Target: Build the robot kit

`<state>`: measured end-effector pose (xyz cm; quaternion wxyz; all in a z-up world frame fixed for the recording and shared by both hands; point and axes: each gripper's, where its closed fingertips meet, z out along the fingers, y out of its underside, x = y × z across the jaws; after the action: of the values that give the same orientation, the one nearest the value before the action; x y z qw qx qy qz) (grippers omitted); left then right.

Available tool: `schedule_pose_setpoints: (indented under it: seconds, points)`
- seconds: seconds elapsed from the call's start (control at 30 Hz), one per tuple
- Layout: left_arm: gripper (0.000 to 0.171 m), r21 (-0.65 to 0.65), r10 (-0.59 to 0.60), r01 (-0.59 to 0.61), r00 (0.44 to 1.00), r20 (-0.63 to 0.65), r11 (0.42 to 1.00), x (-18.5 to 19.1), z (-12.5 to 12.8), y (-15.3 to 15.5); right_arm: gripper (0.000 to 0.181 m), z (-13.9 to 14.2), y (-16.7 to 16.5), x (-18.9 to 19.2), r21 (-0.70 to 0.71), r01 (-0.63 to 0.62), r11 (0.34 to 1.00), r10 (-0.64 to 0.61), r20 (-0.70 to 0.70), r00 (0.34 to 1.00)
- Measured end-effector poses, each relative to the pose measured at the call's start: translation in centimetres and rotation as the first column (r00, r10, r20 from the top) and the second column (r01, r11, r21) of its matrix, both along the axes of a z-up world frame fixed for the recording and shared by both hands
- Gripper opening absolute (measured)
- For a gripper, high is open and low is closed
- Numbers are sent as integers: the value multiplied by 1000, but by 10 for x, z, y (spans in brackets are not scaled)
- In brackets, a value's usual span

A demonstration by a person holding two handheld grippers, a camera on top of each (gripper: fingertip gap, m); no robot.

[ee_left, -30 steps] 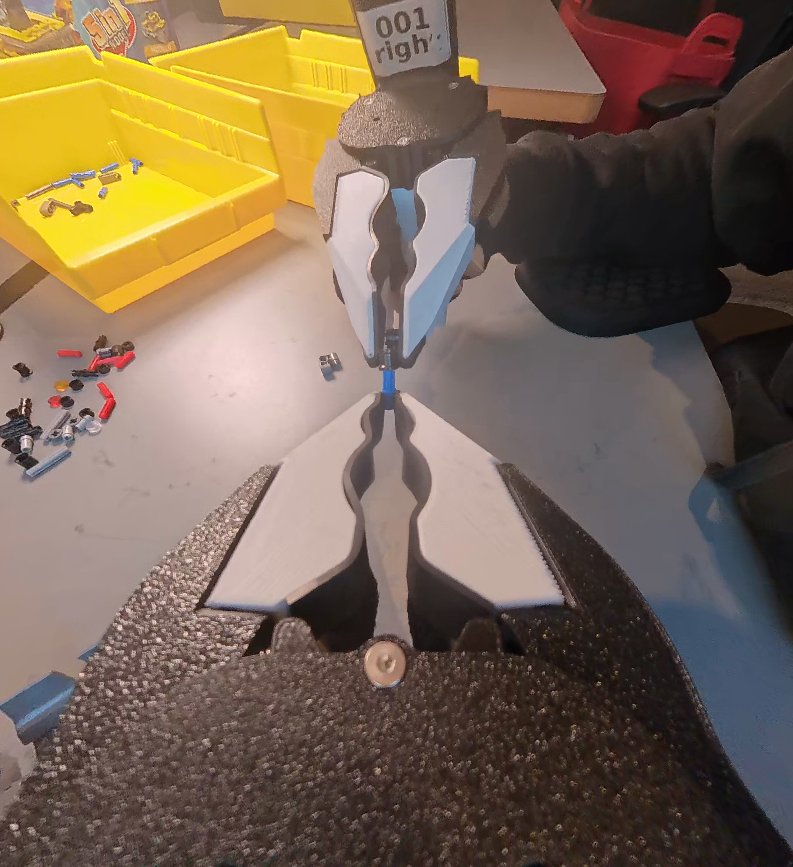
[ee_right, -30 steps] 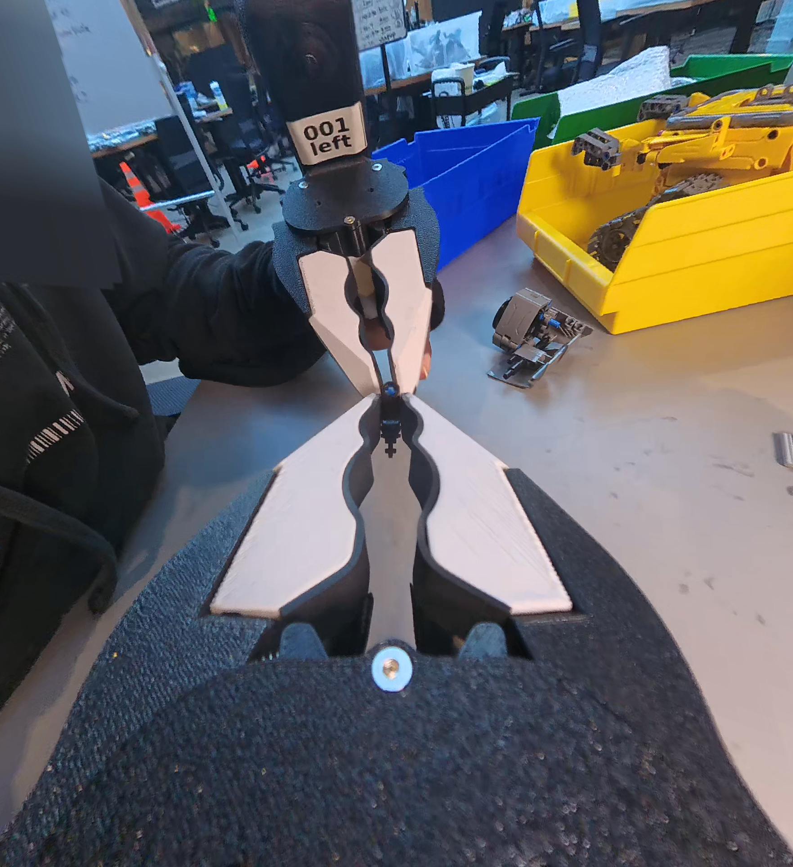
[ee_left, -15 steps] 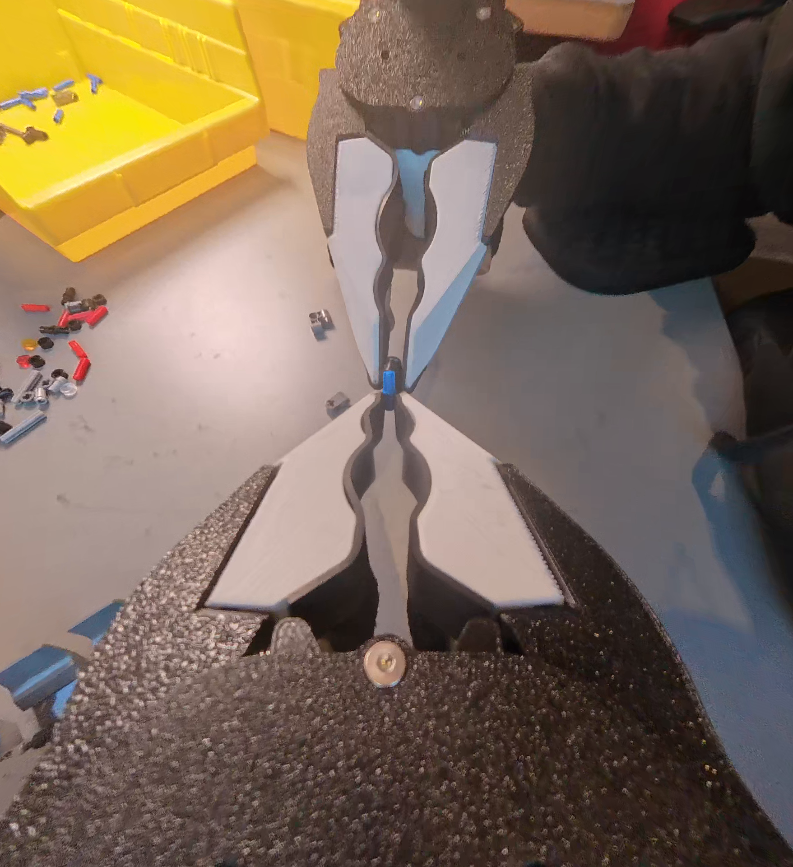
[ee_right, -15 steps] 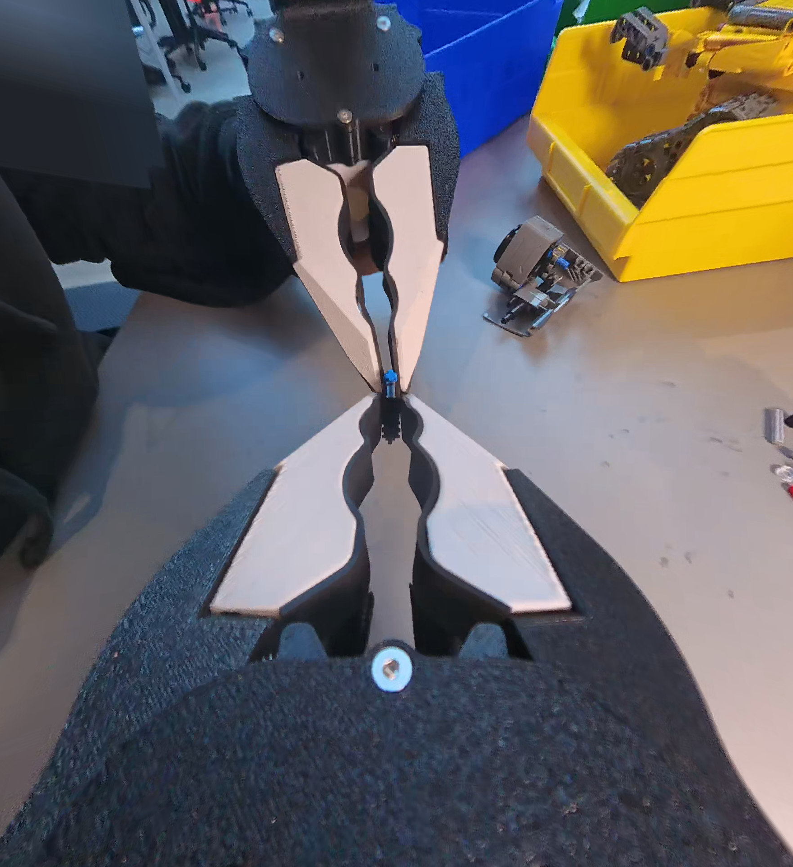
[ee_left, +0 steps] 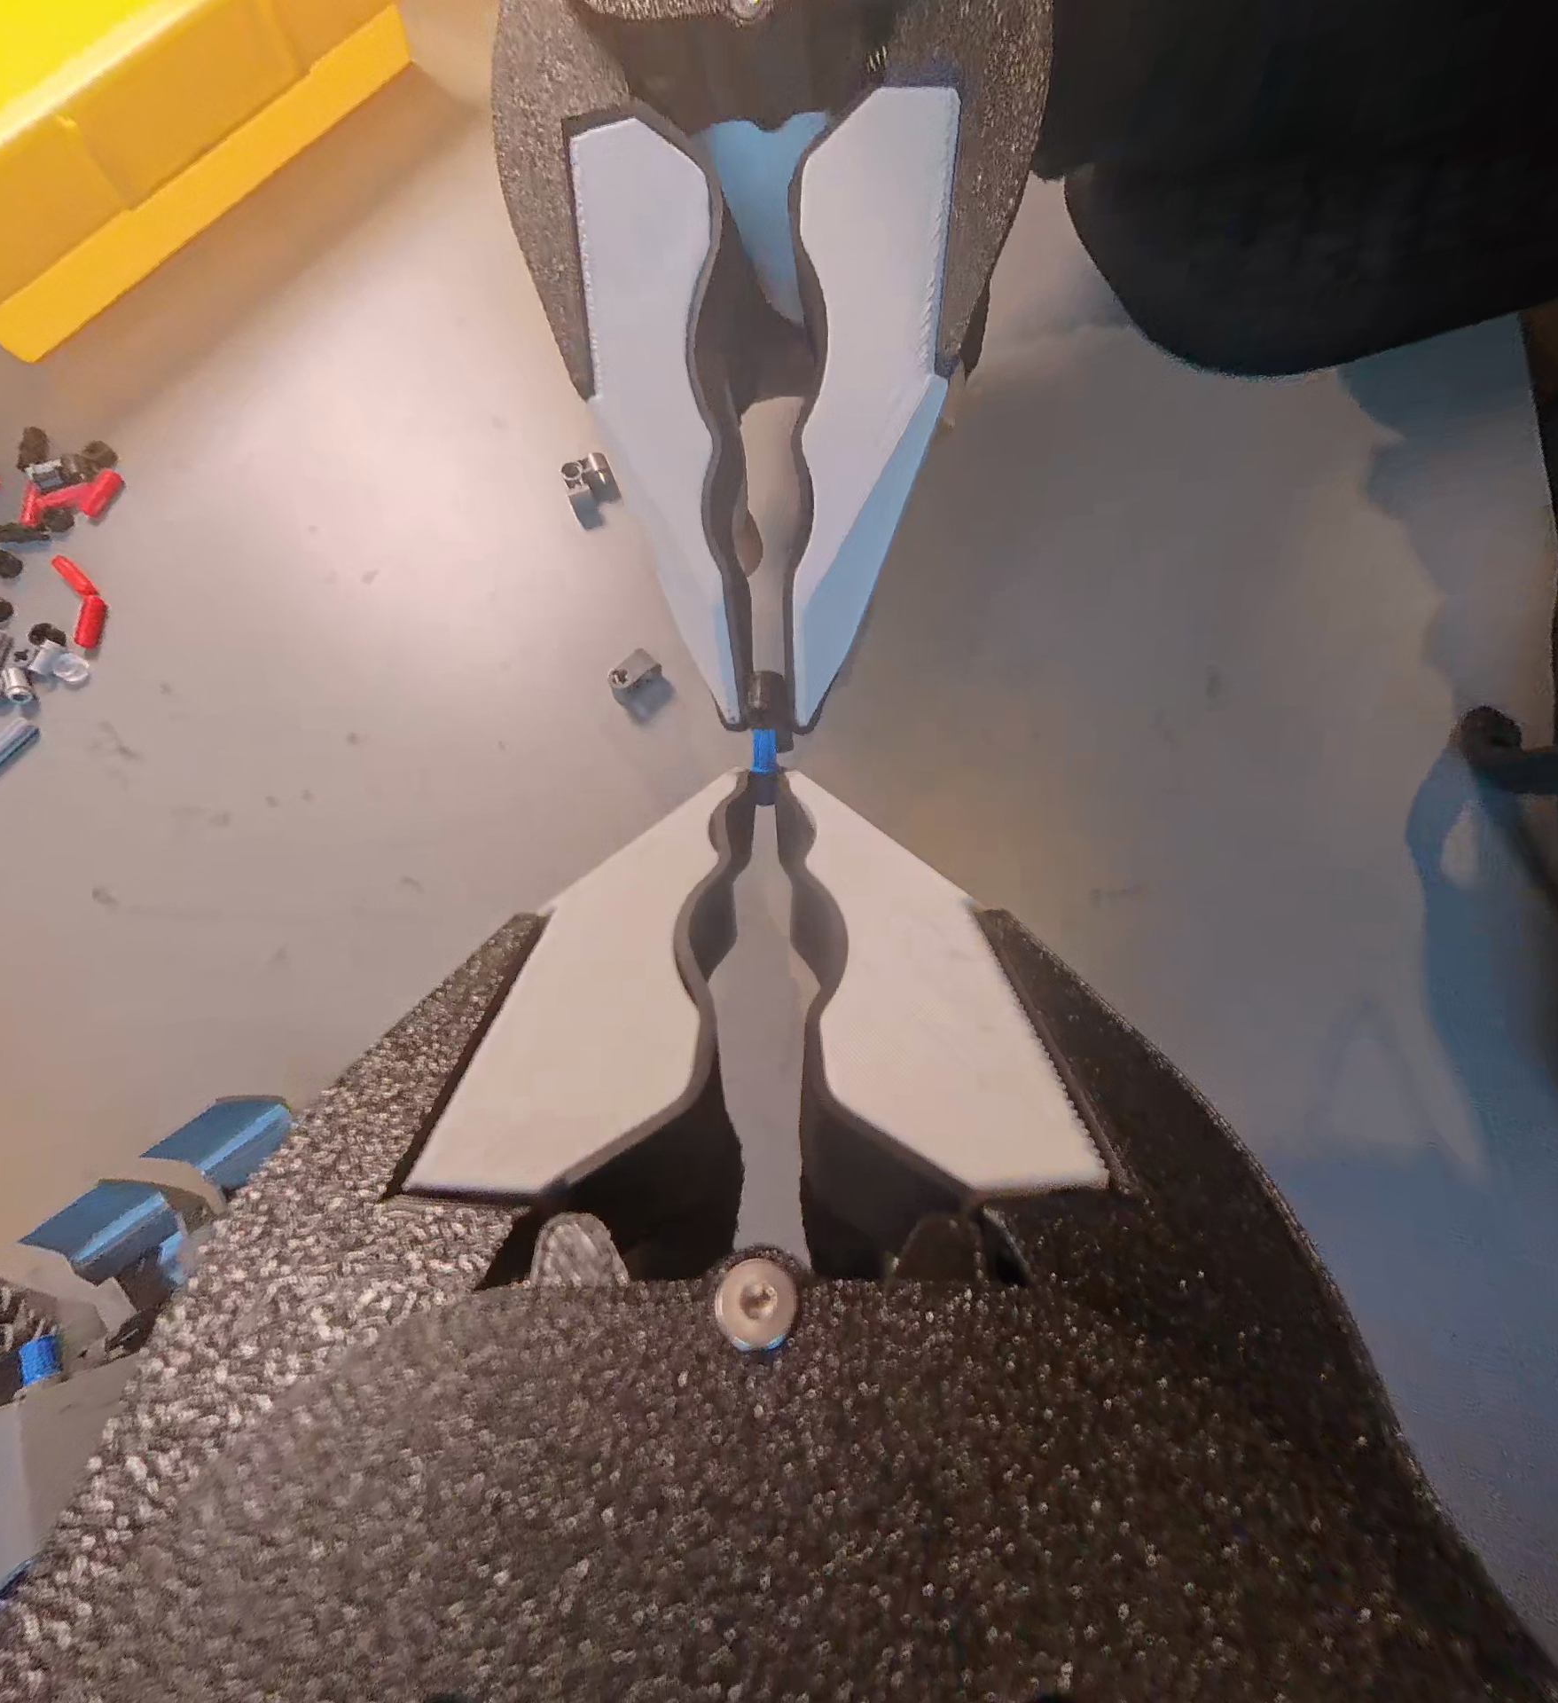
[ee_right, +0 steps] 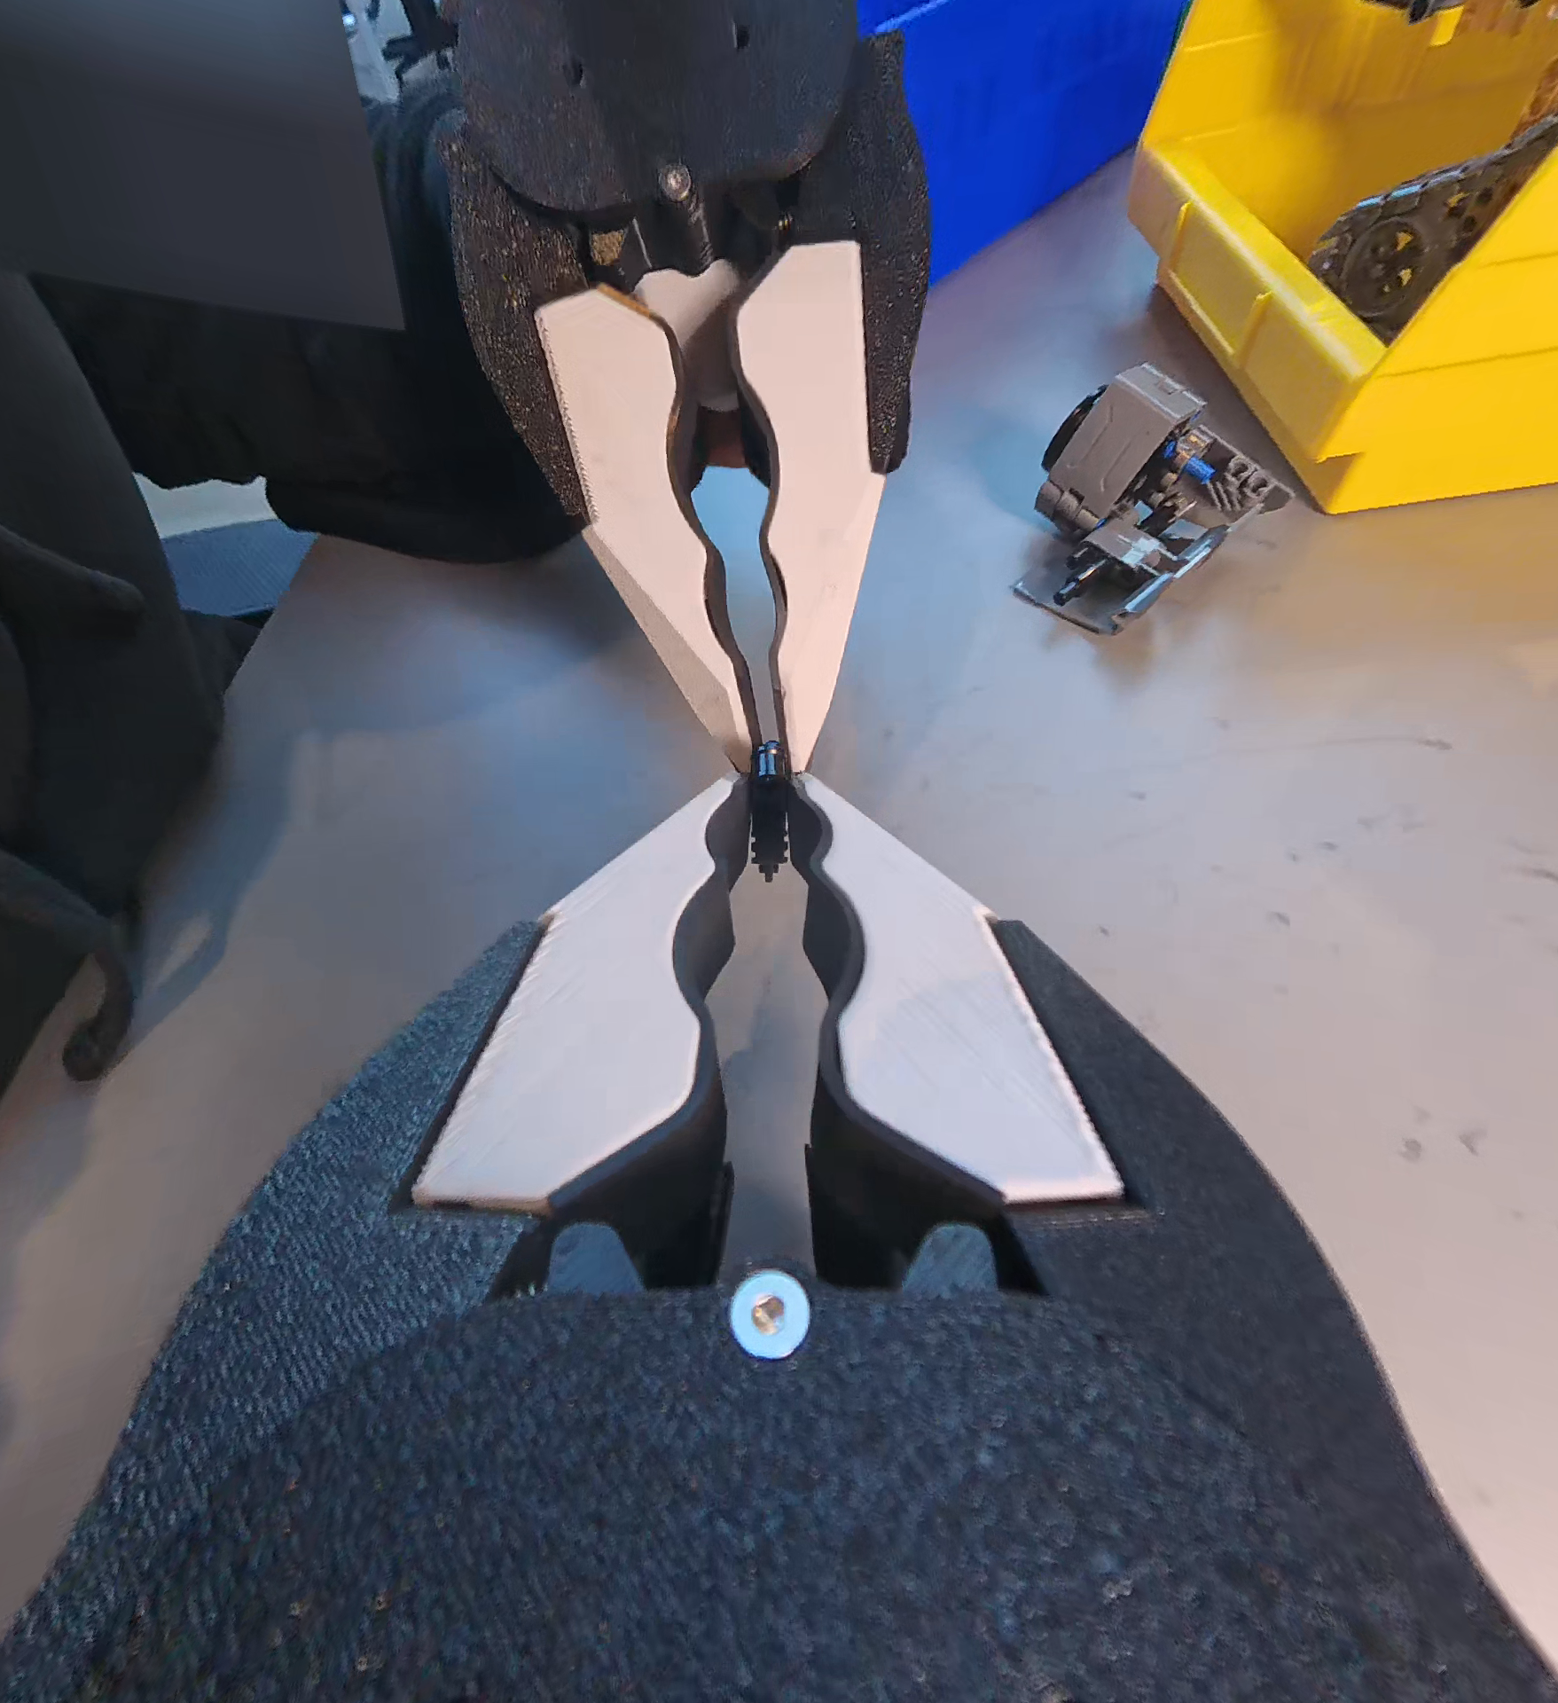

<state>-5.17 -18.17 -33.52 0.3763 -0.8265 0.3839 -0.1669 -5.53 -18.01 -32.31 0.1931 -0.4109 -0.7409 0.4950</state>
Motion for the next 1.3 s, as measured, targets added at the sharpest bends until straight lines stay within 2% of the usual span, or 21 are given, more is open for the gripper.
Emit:
schedule_pose_setpoints:
  seconds: [0.13, 0.33, 0.87, 1.07, 1.3]
  points:
    - [3, -36, -17, 15, 999, -34, 999, 1, -9, -4, 7, -11, -2, 1, 74, -18, 997, 15, 36, 999]
    - [3, -96, -41, 32, 994, -96, 995, 6, -25, -10, 7, -31, -4, 2, 264, -56, 963, 34, 87, 996]
    - [3, -115, -51, 33, 986, -159, 993, 2, -30, -14, 7, -37, -11, 3, 403, -100, 910, 51, 131, 990]
    - [3, -144, -49, 20, 978, -204, 989, 0, -32, -19, 6, -39, -15, 2, 502, -122, 856, 51, 152, 987]
    - [3, -185, -51, 20, 985, -164, 982, 1, -32, -23, 7, -39, -18, 1, 567, -125, 814, 44, 155, 987]
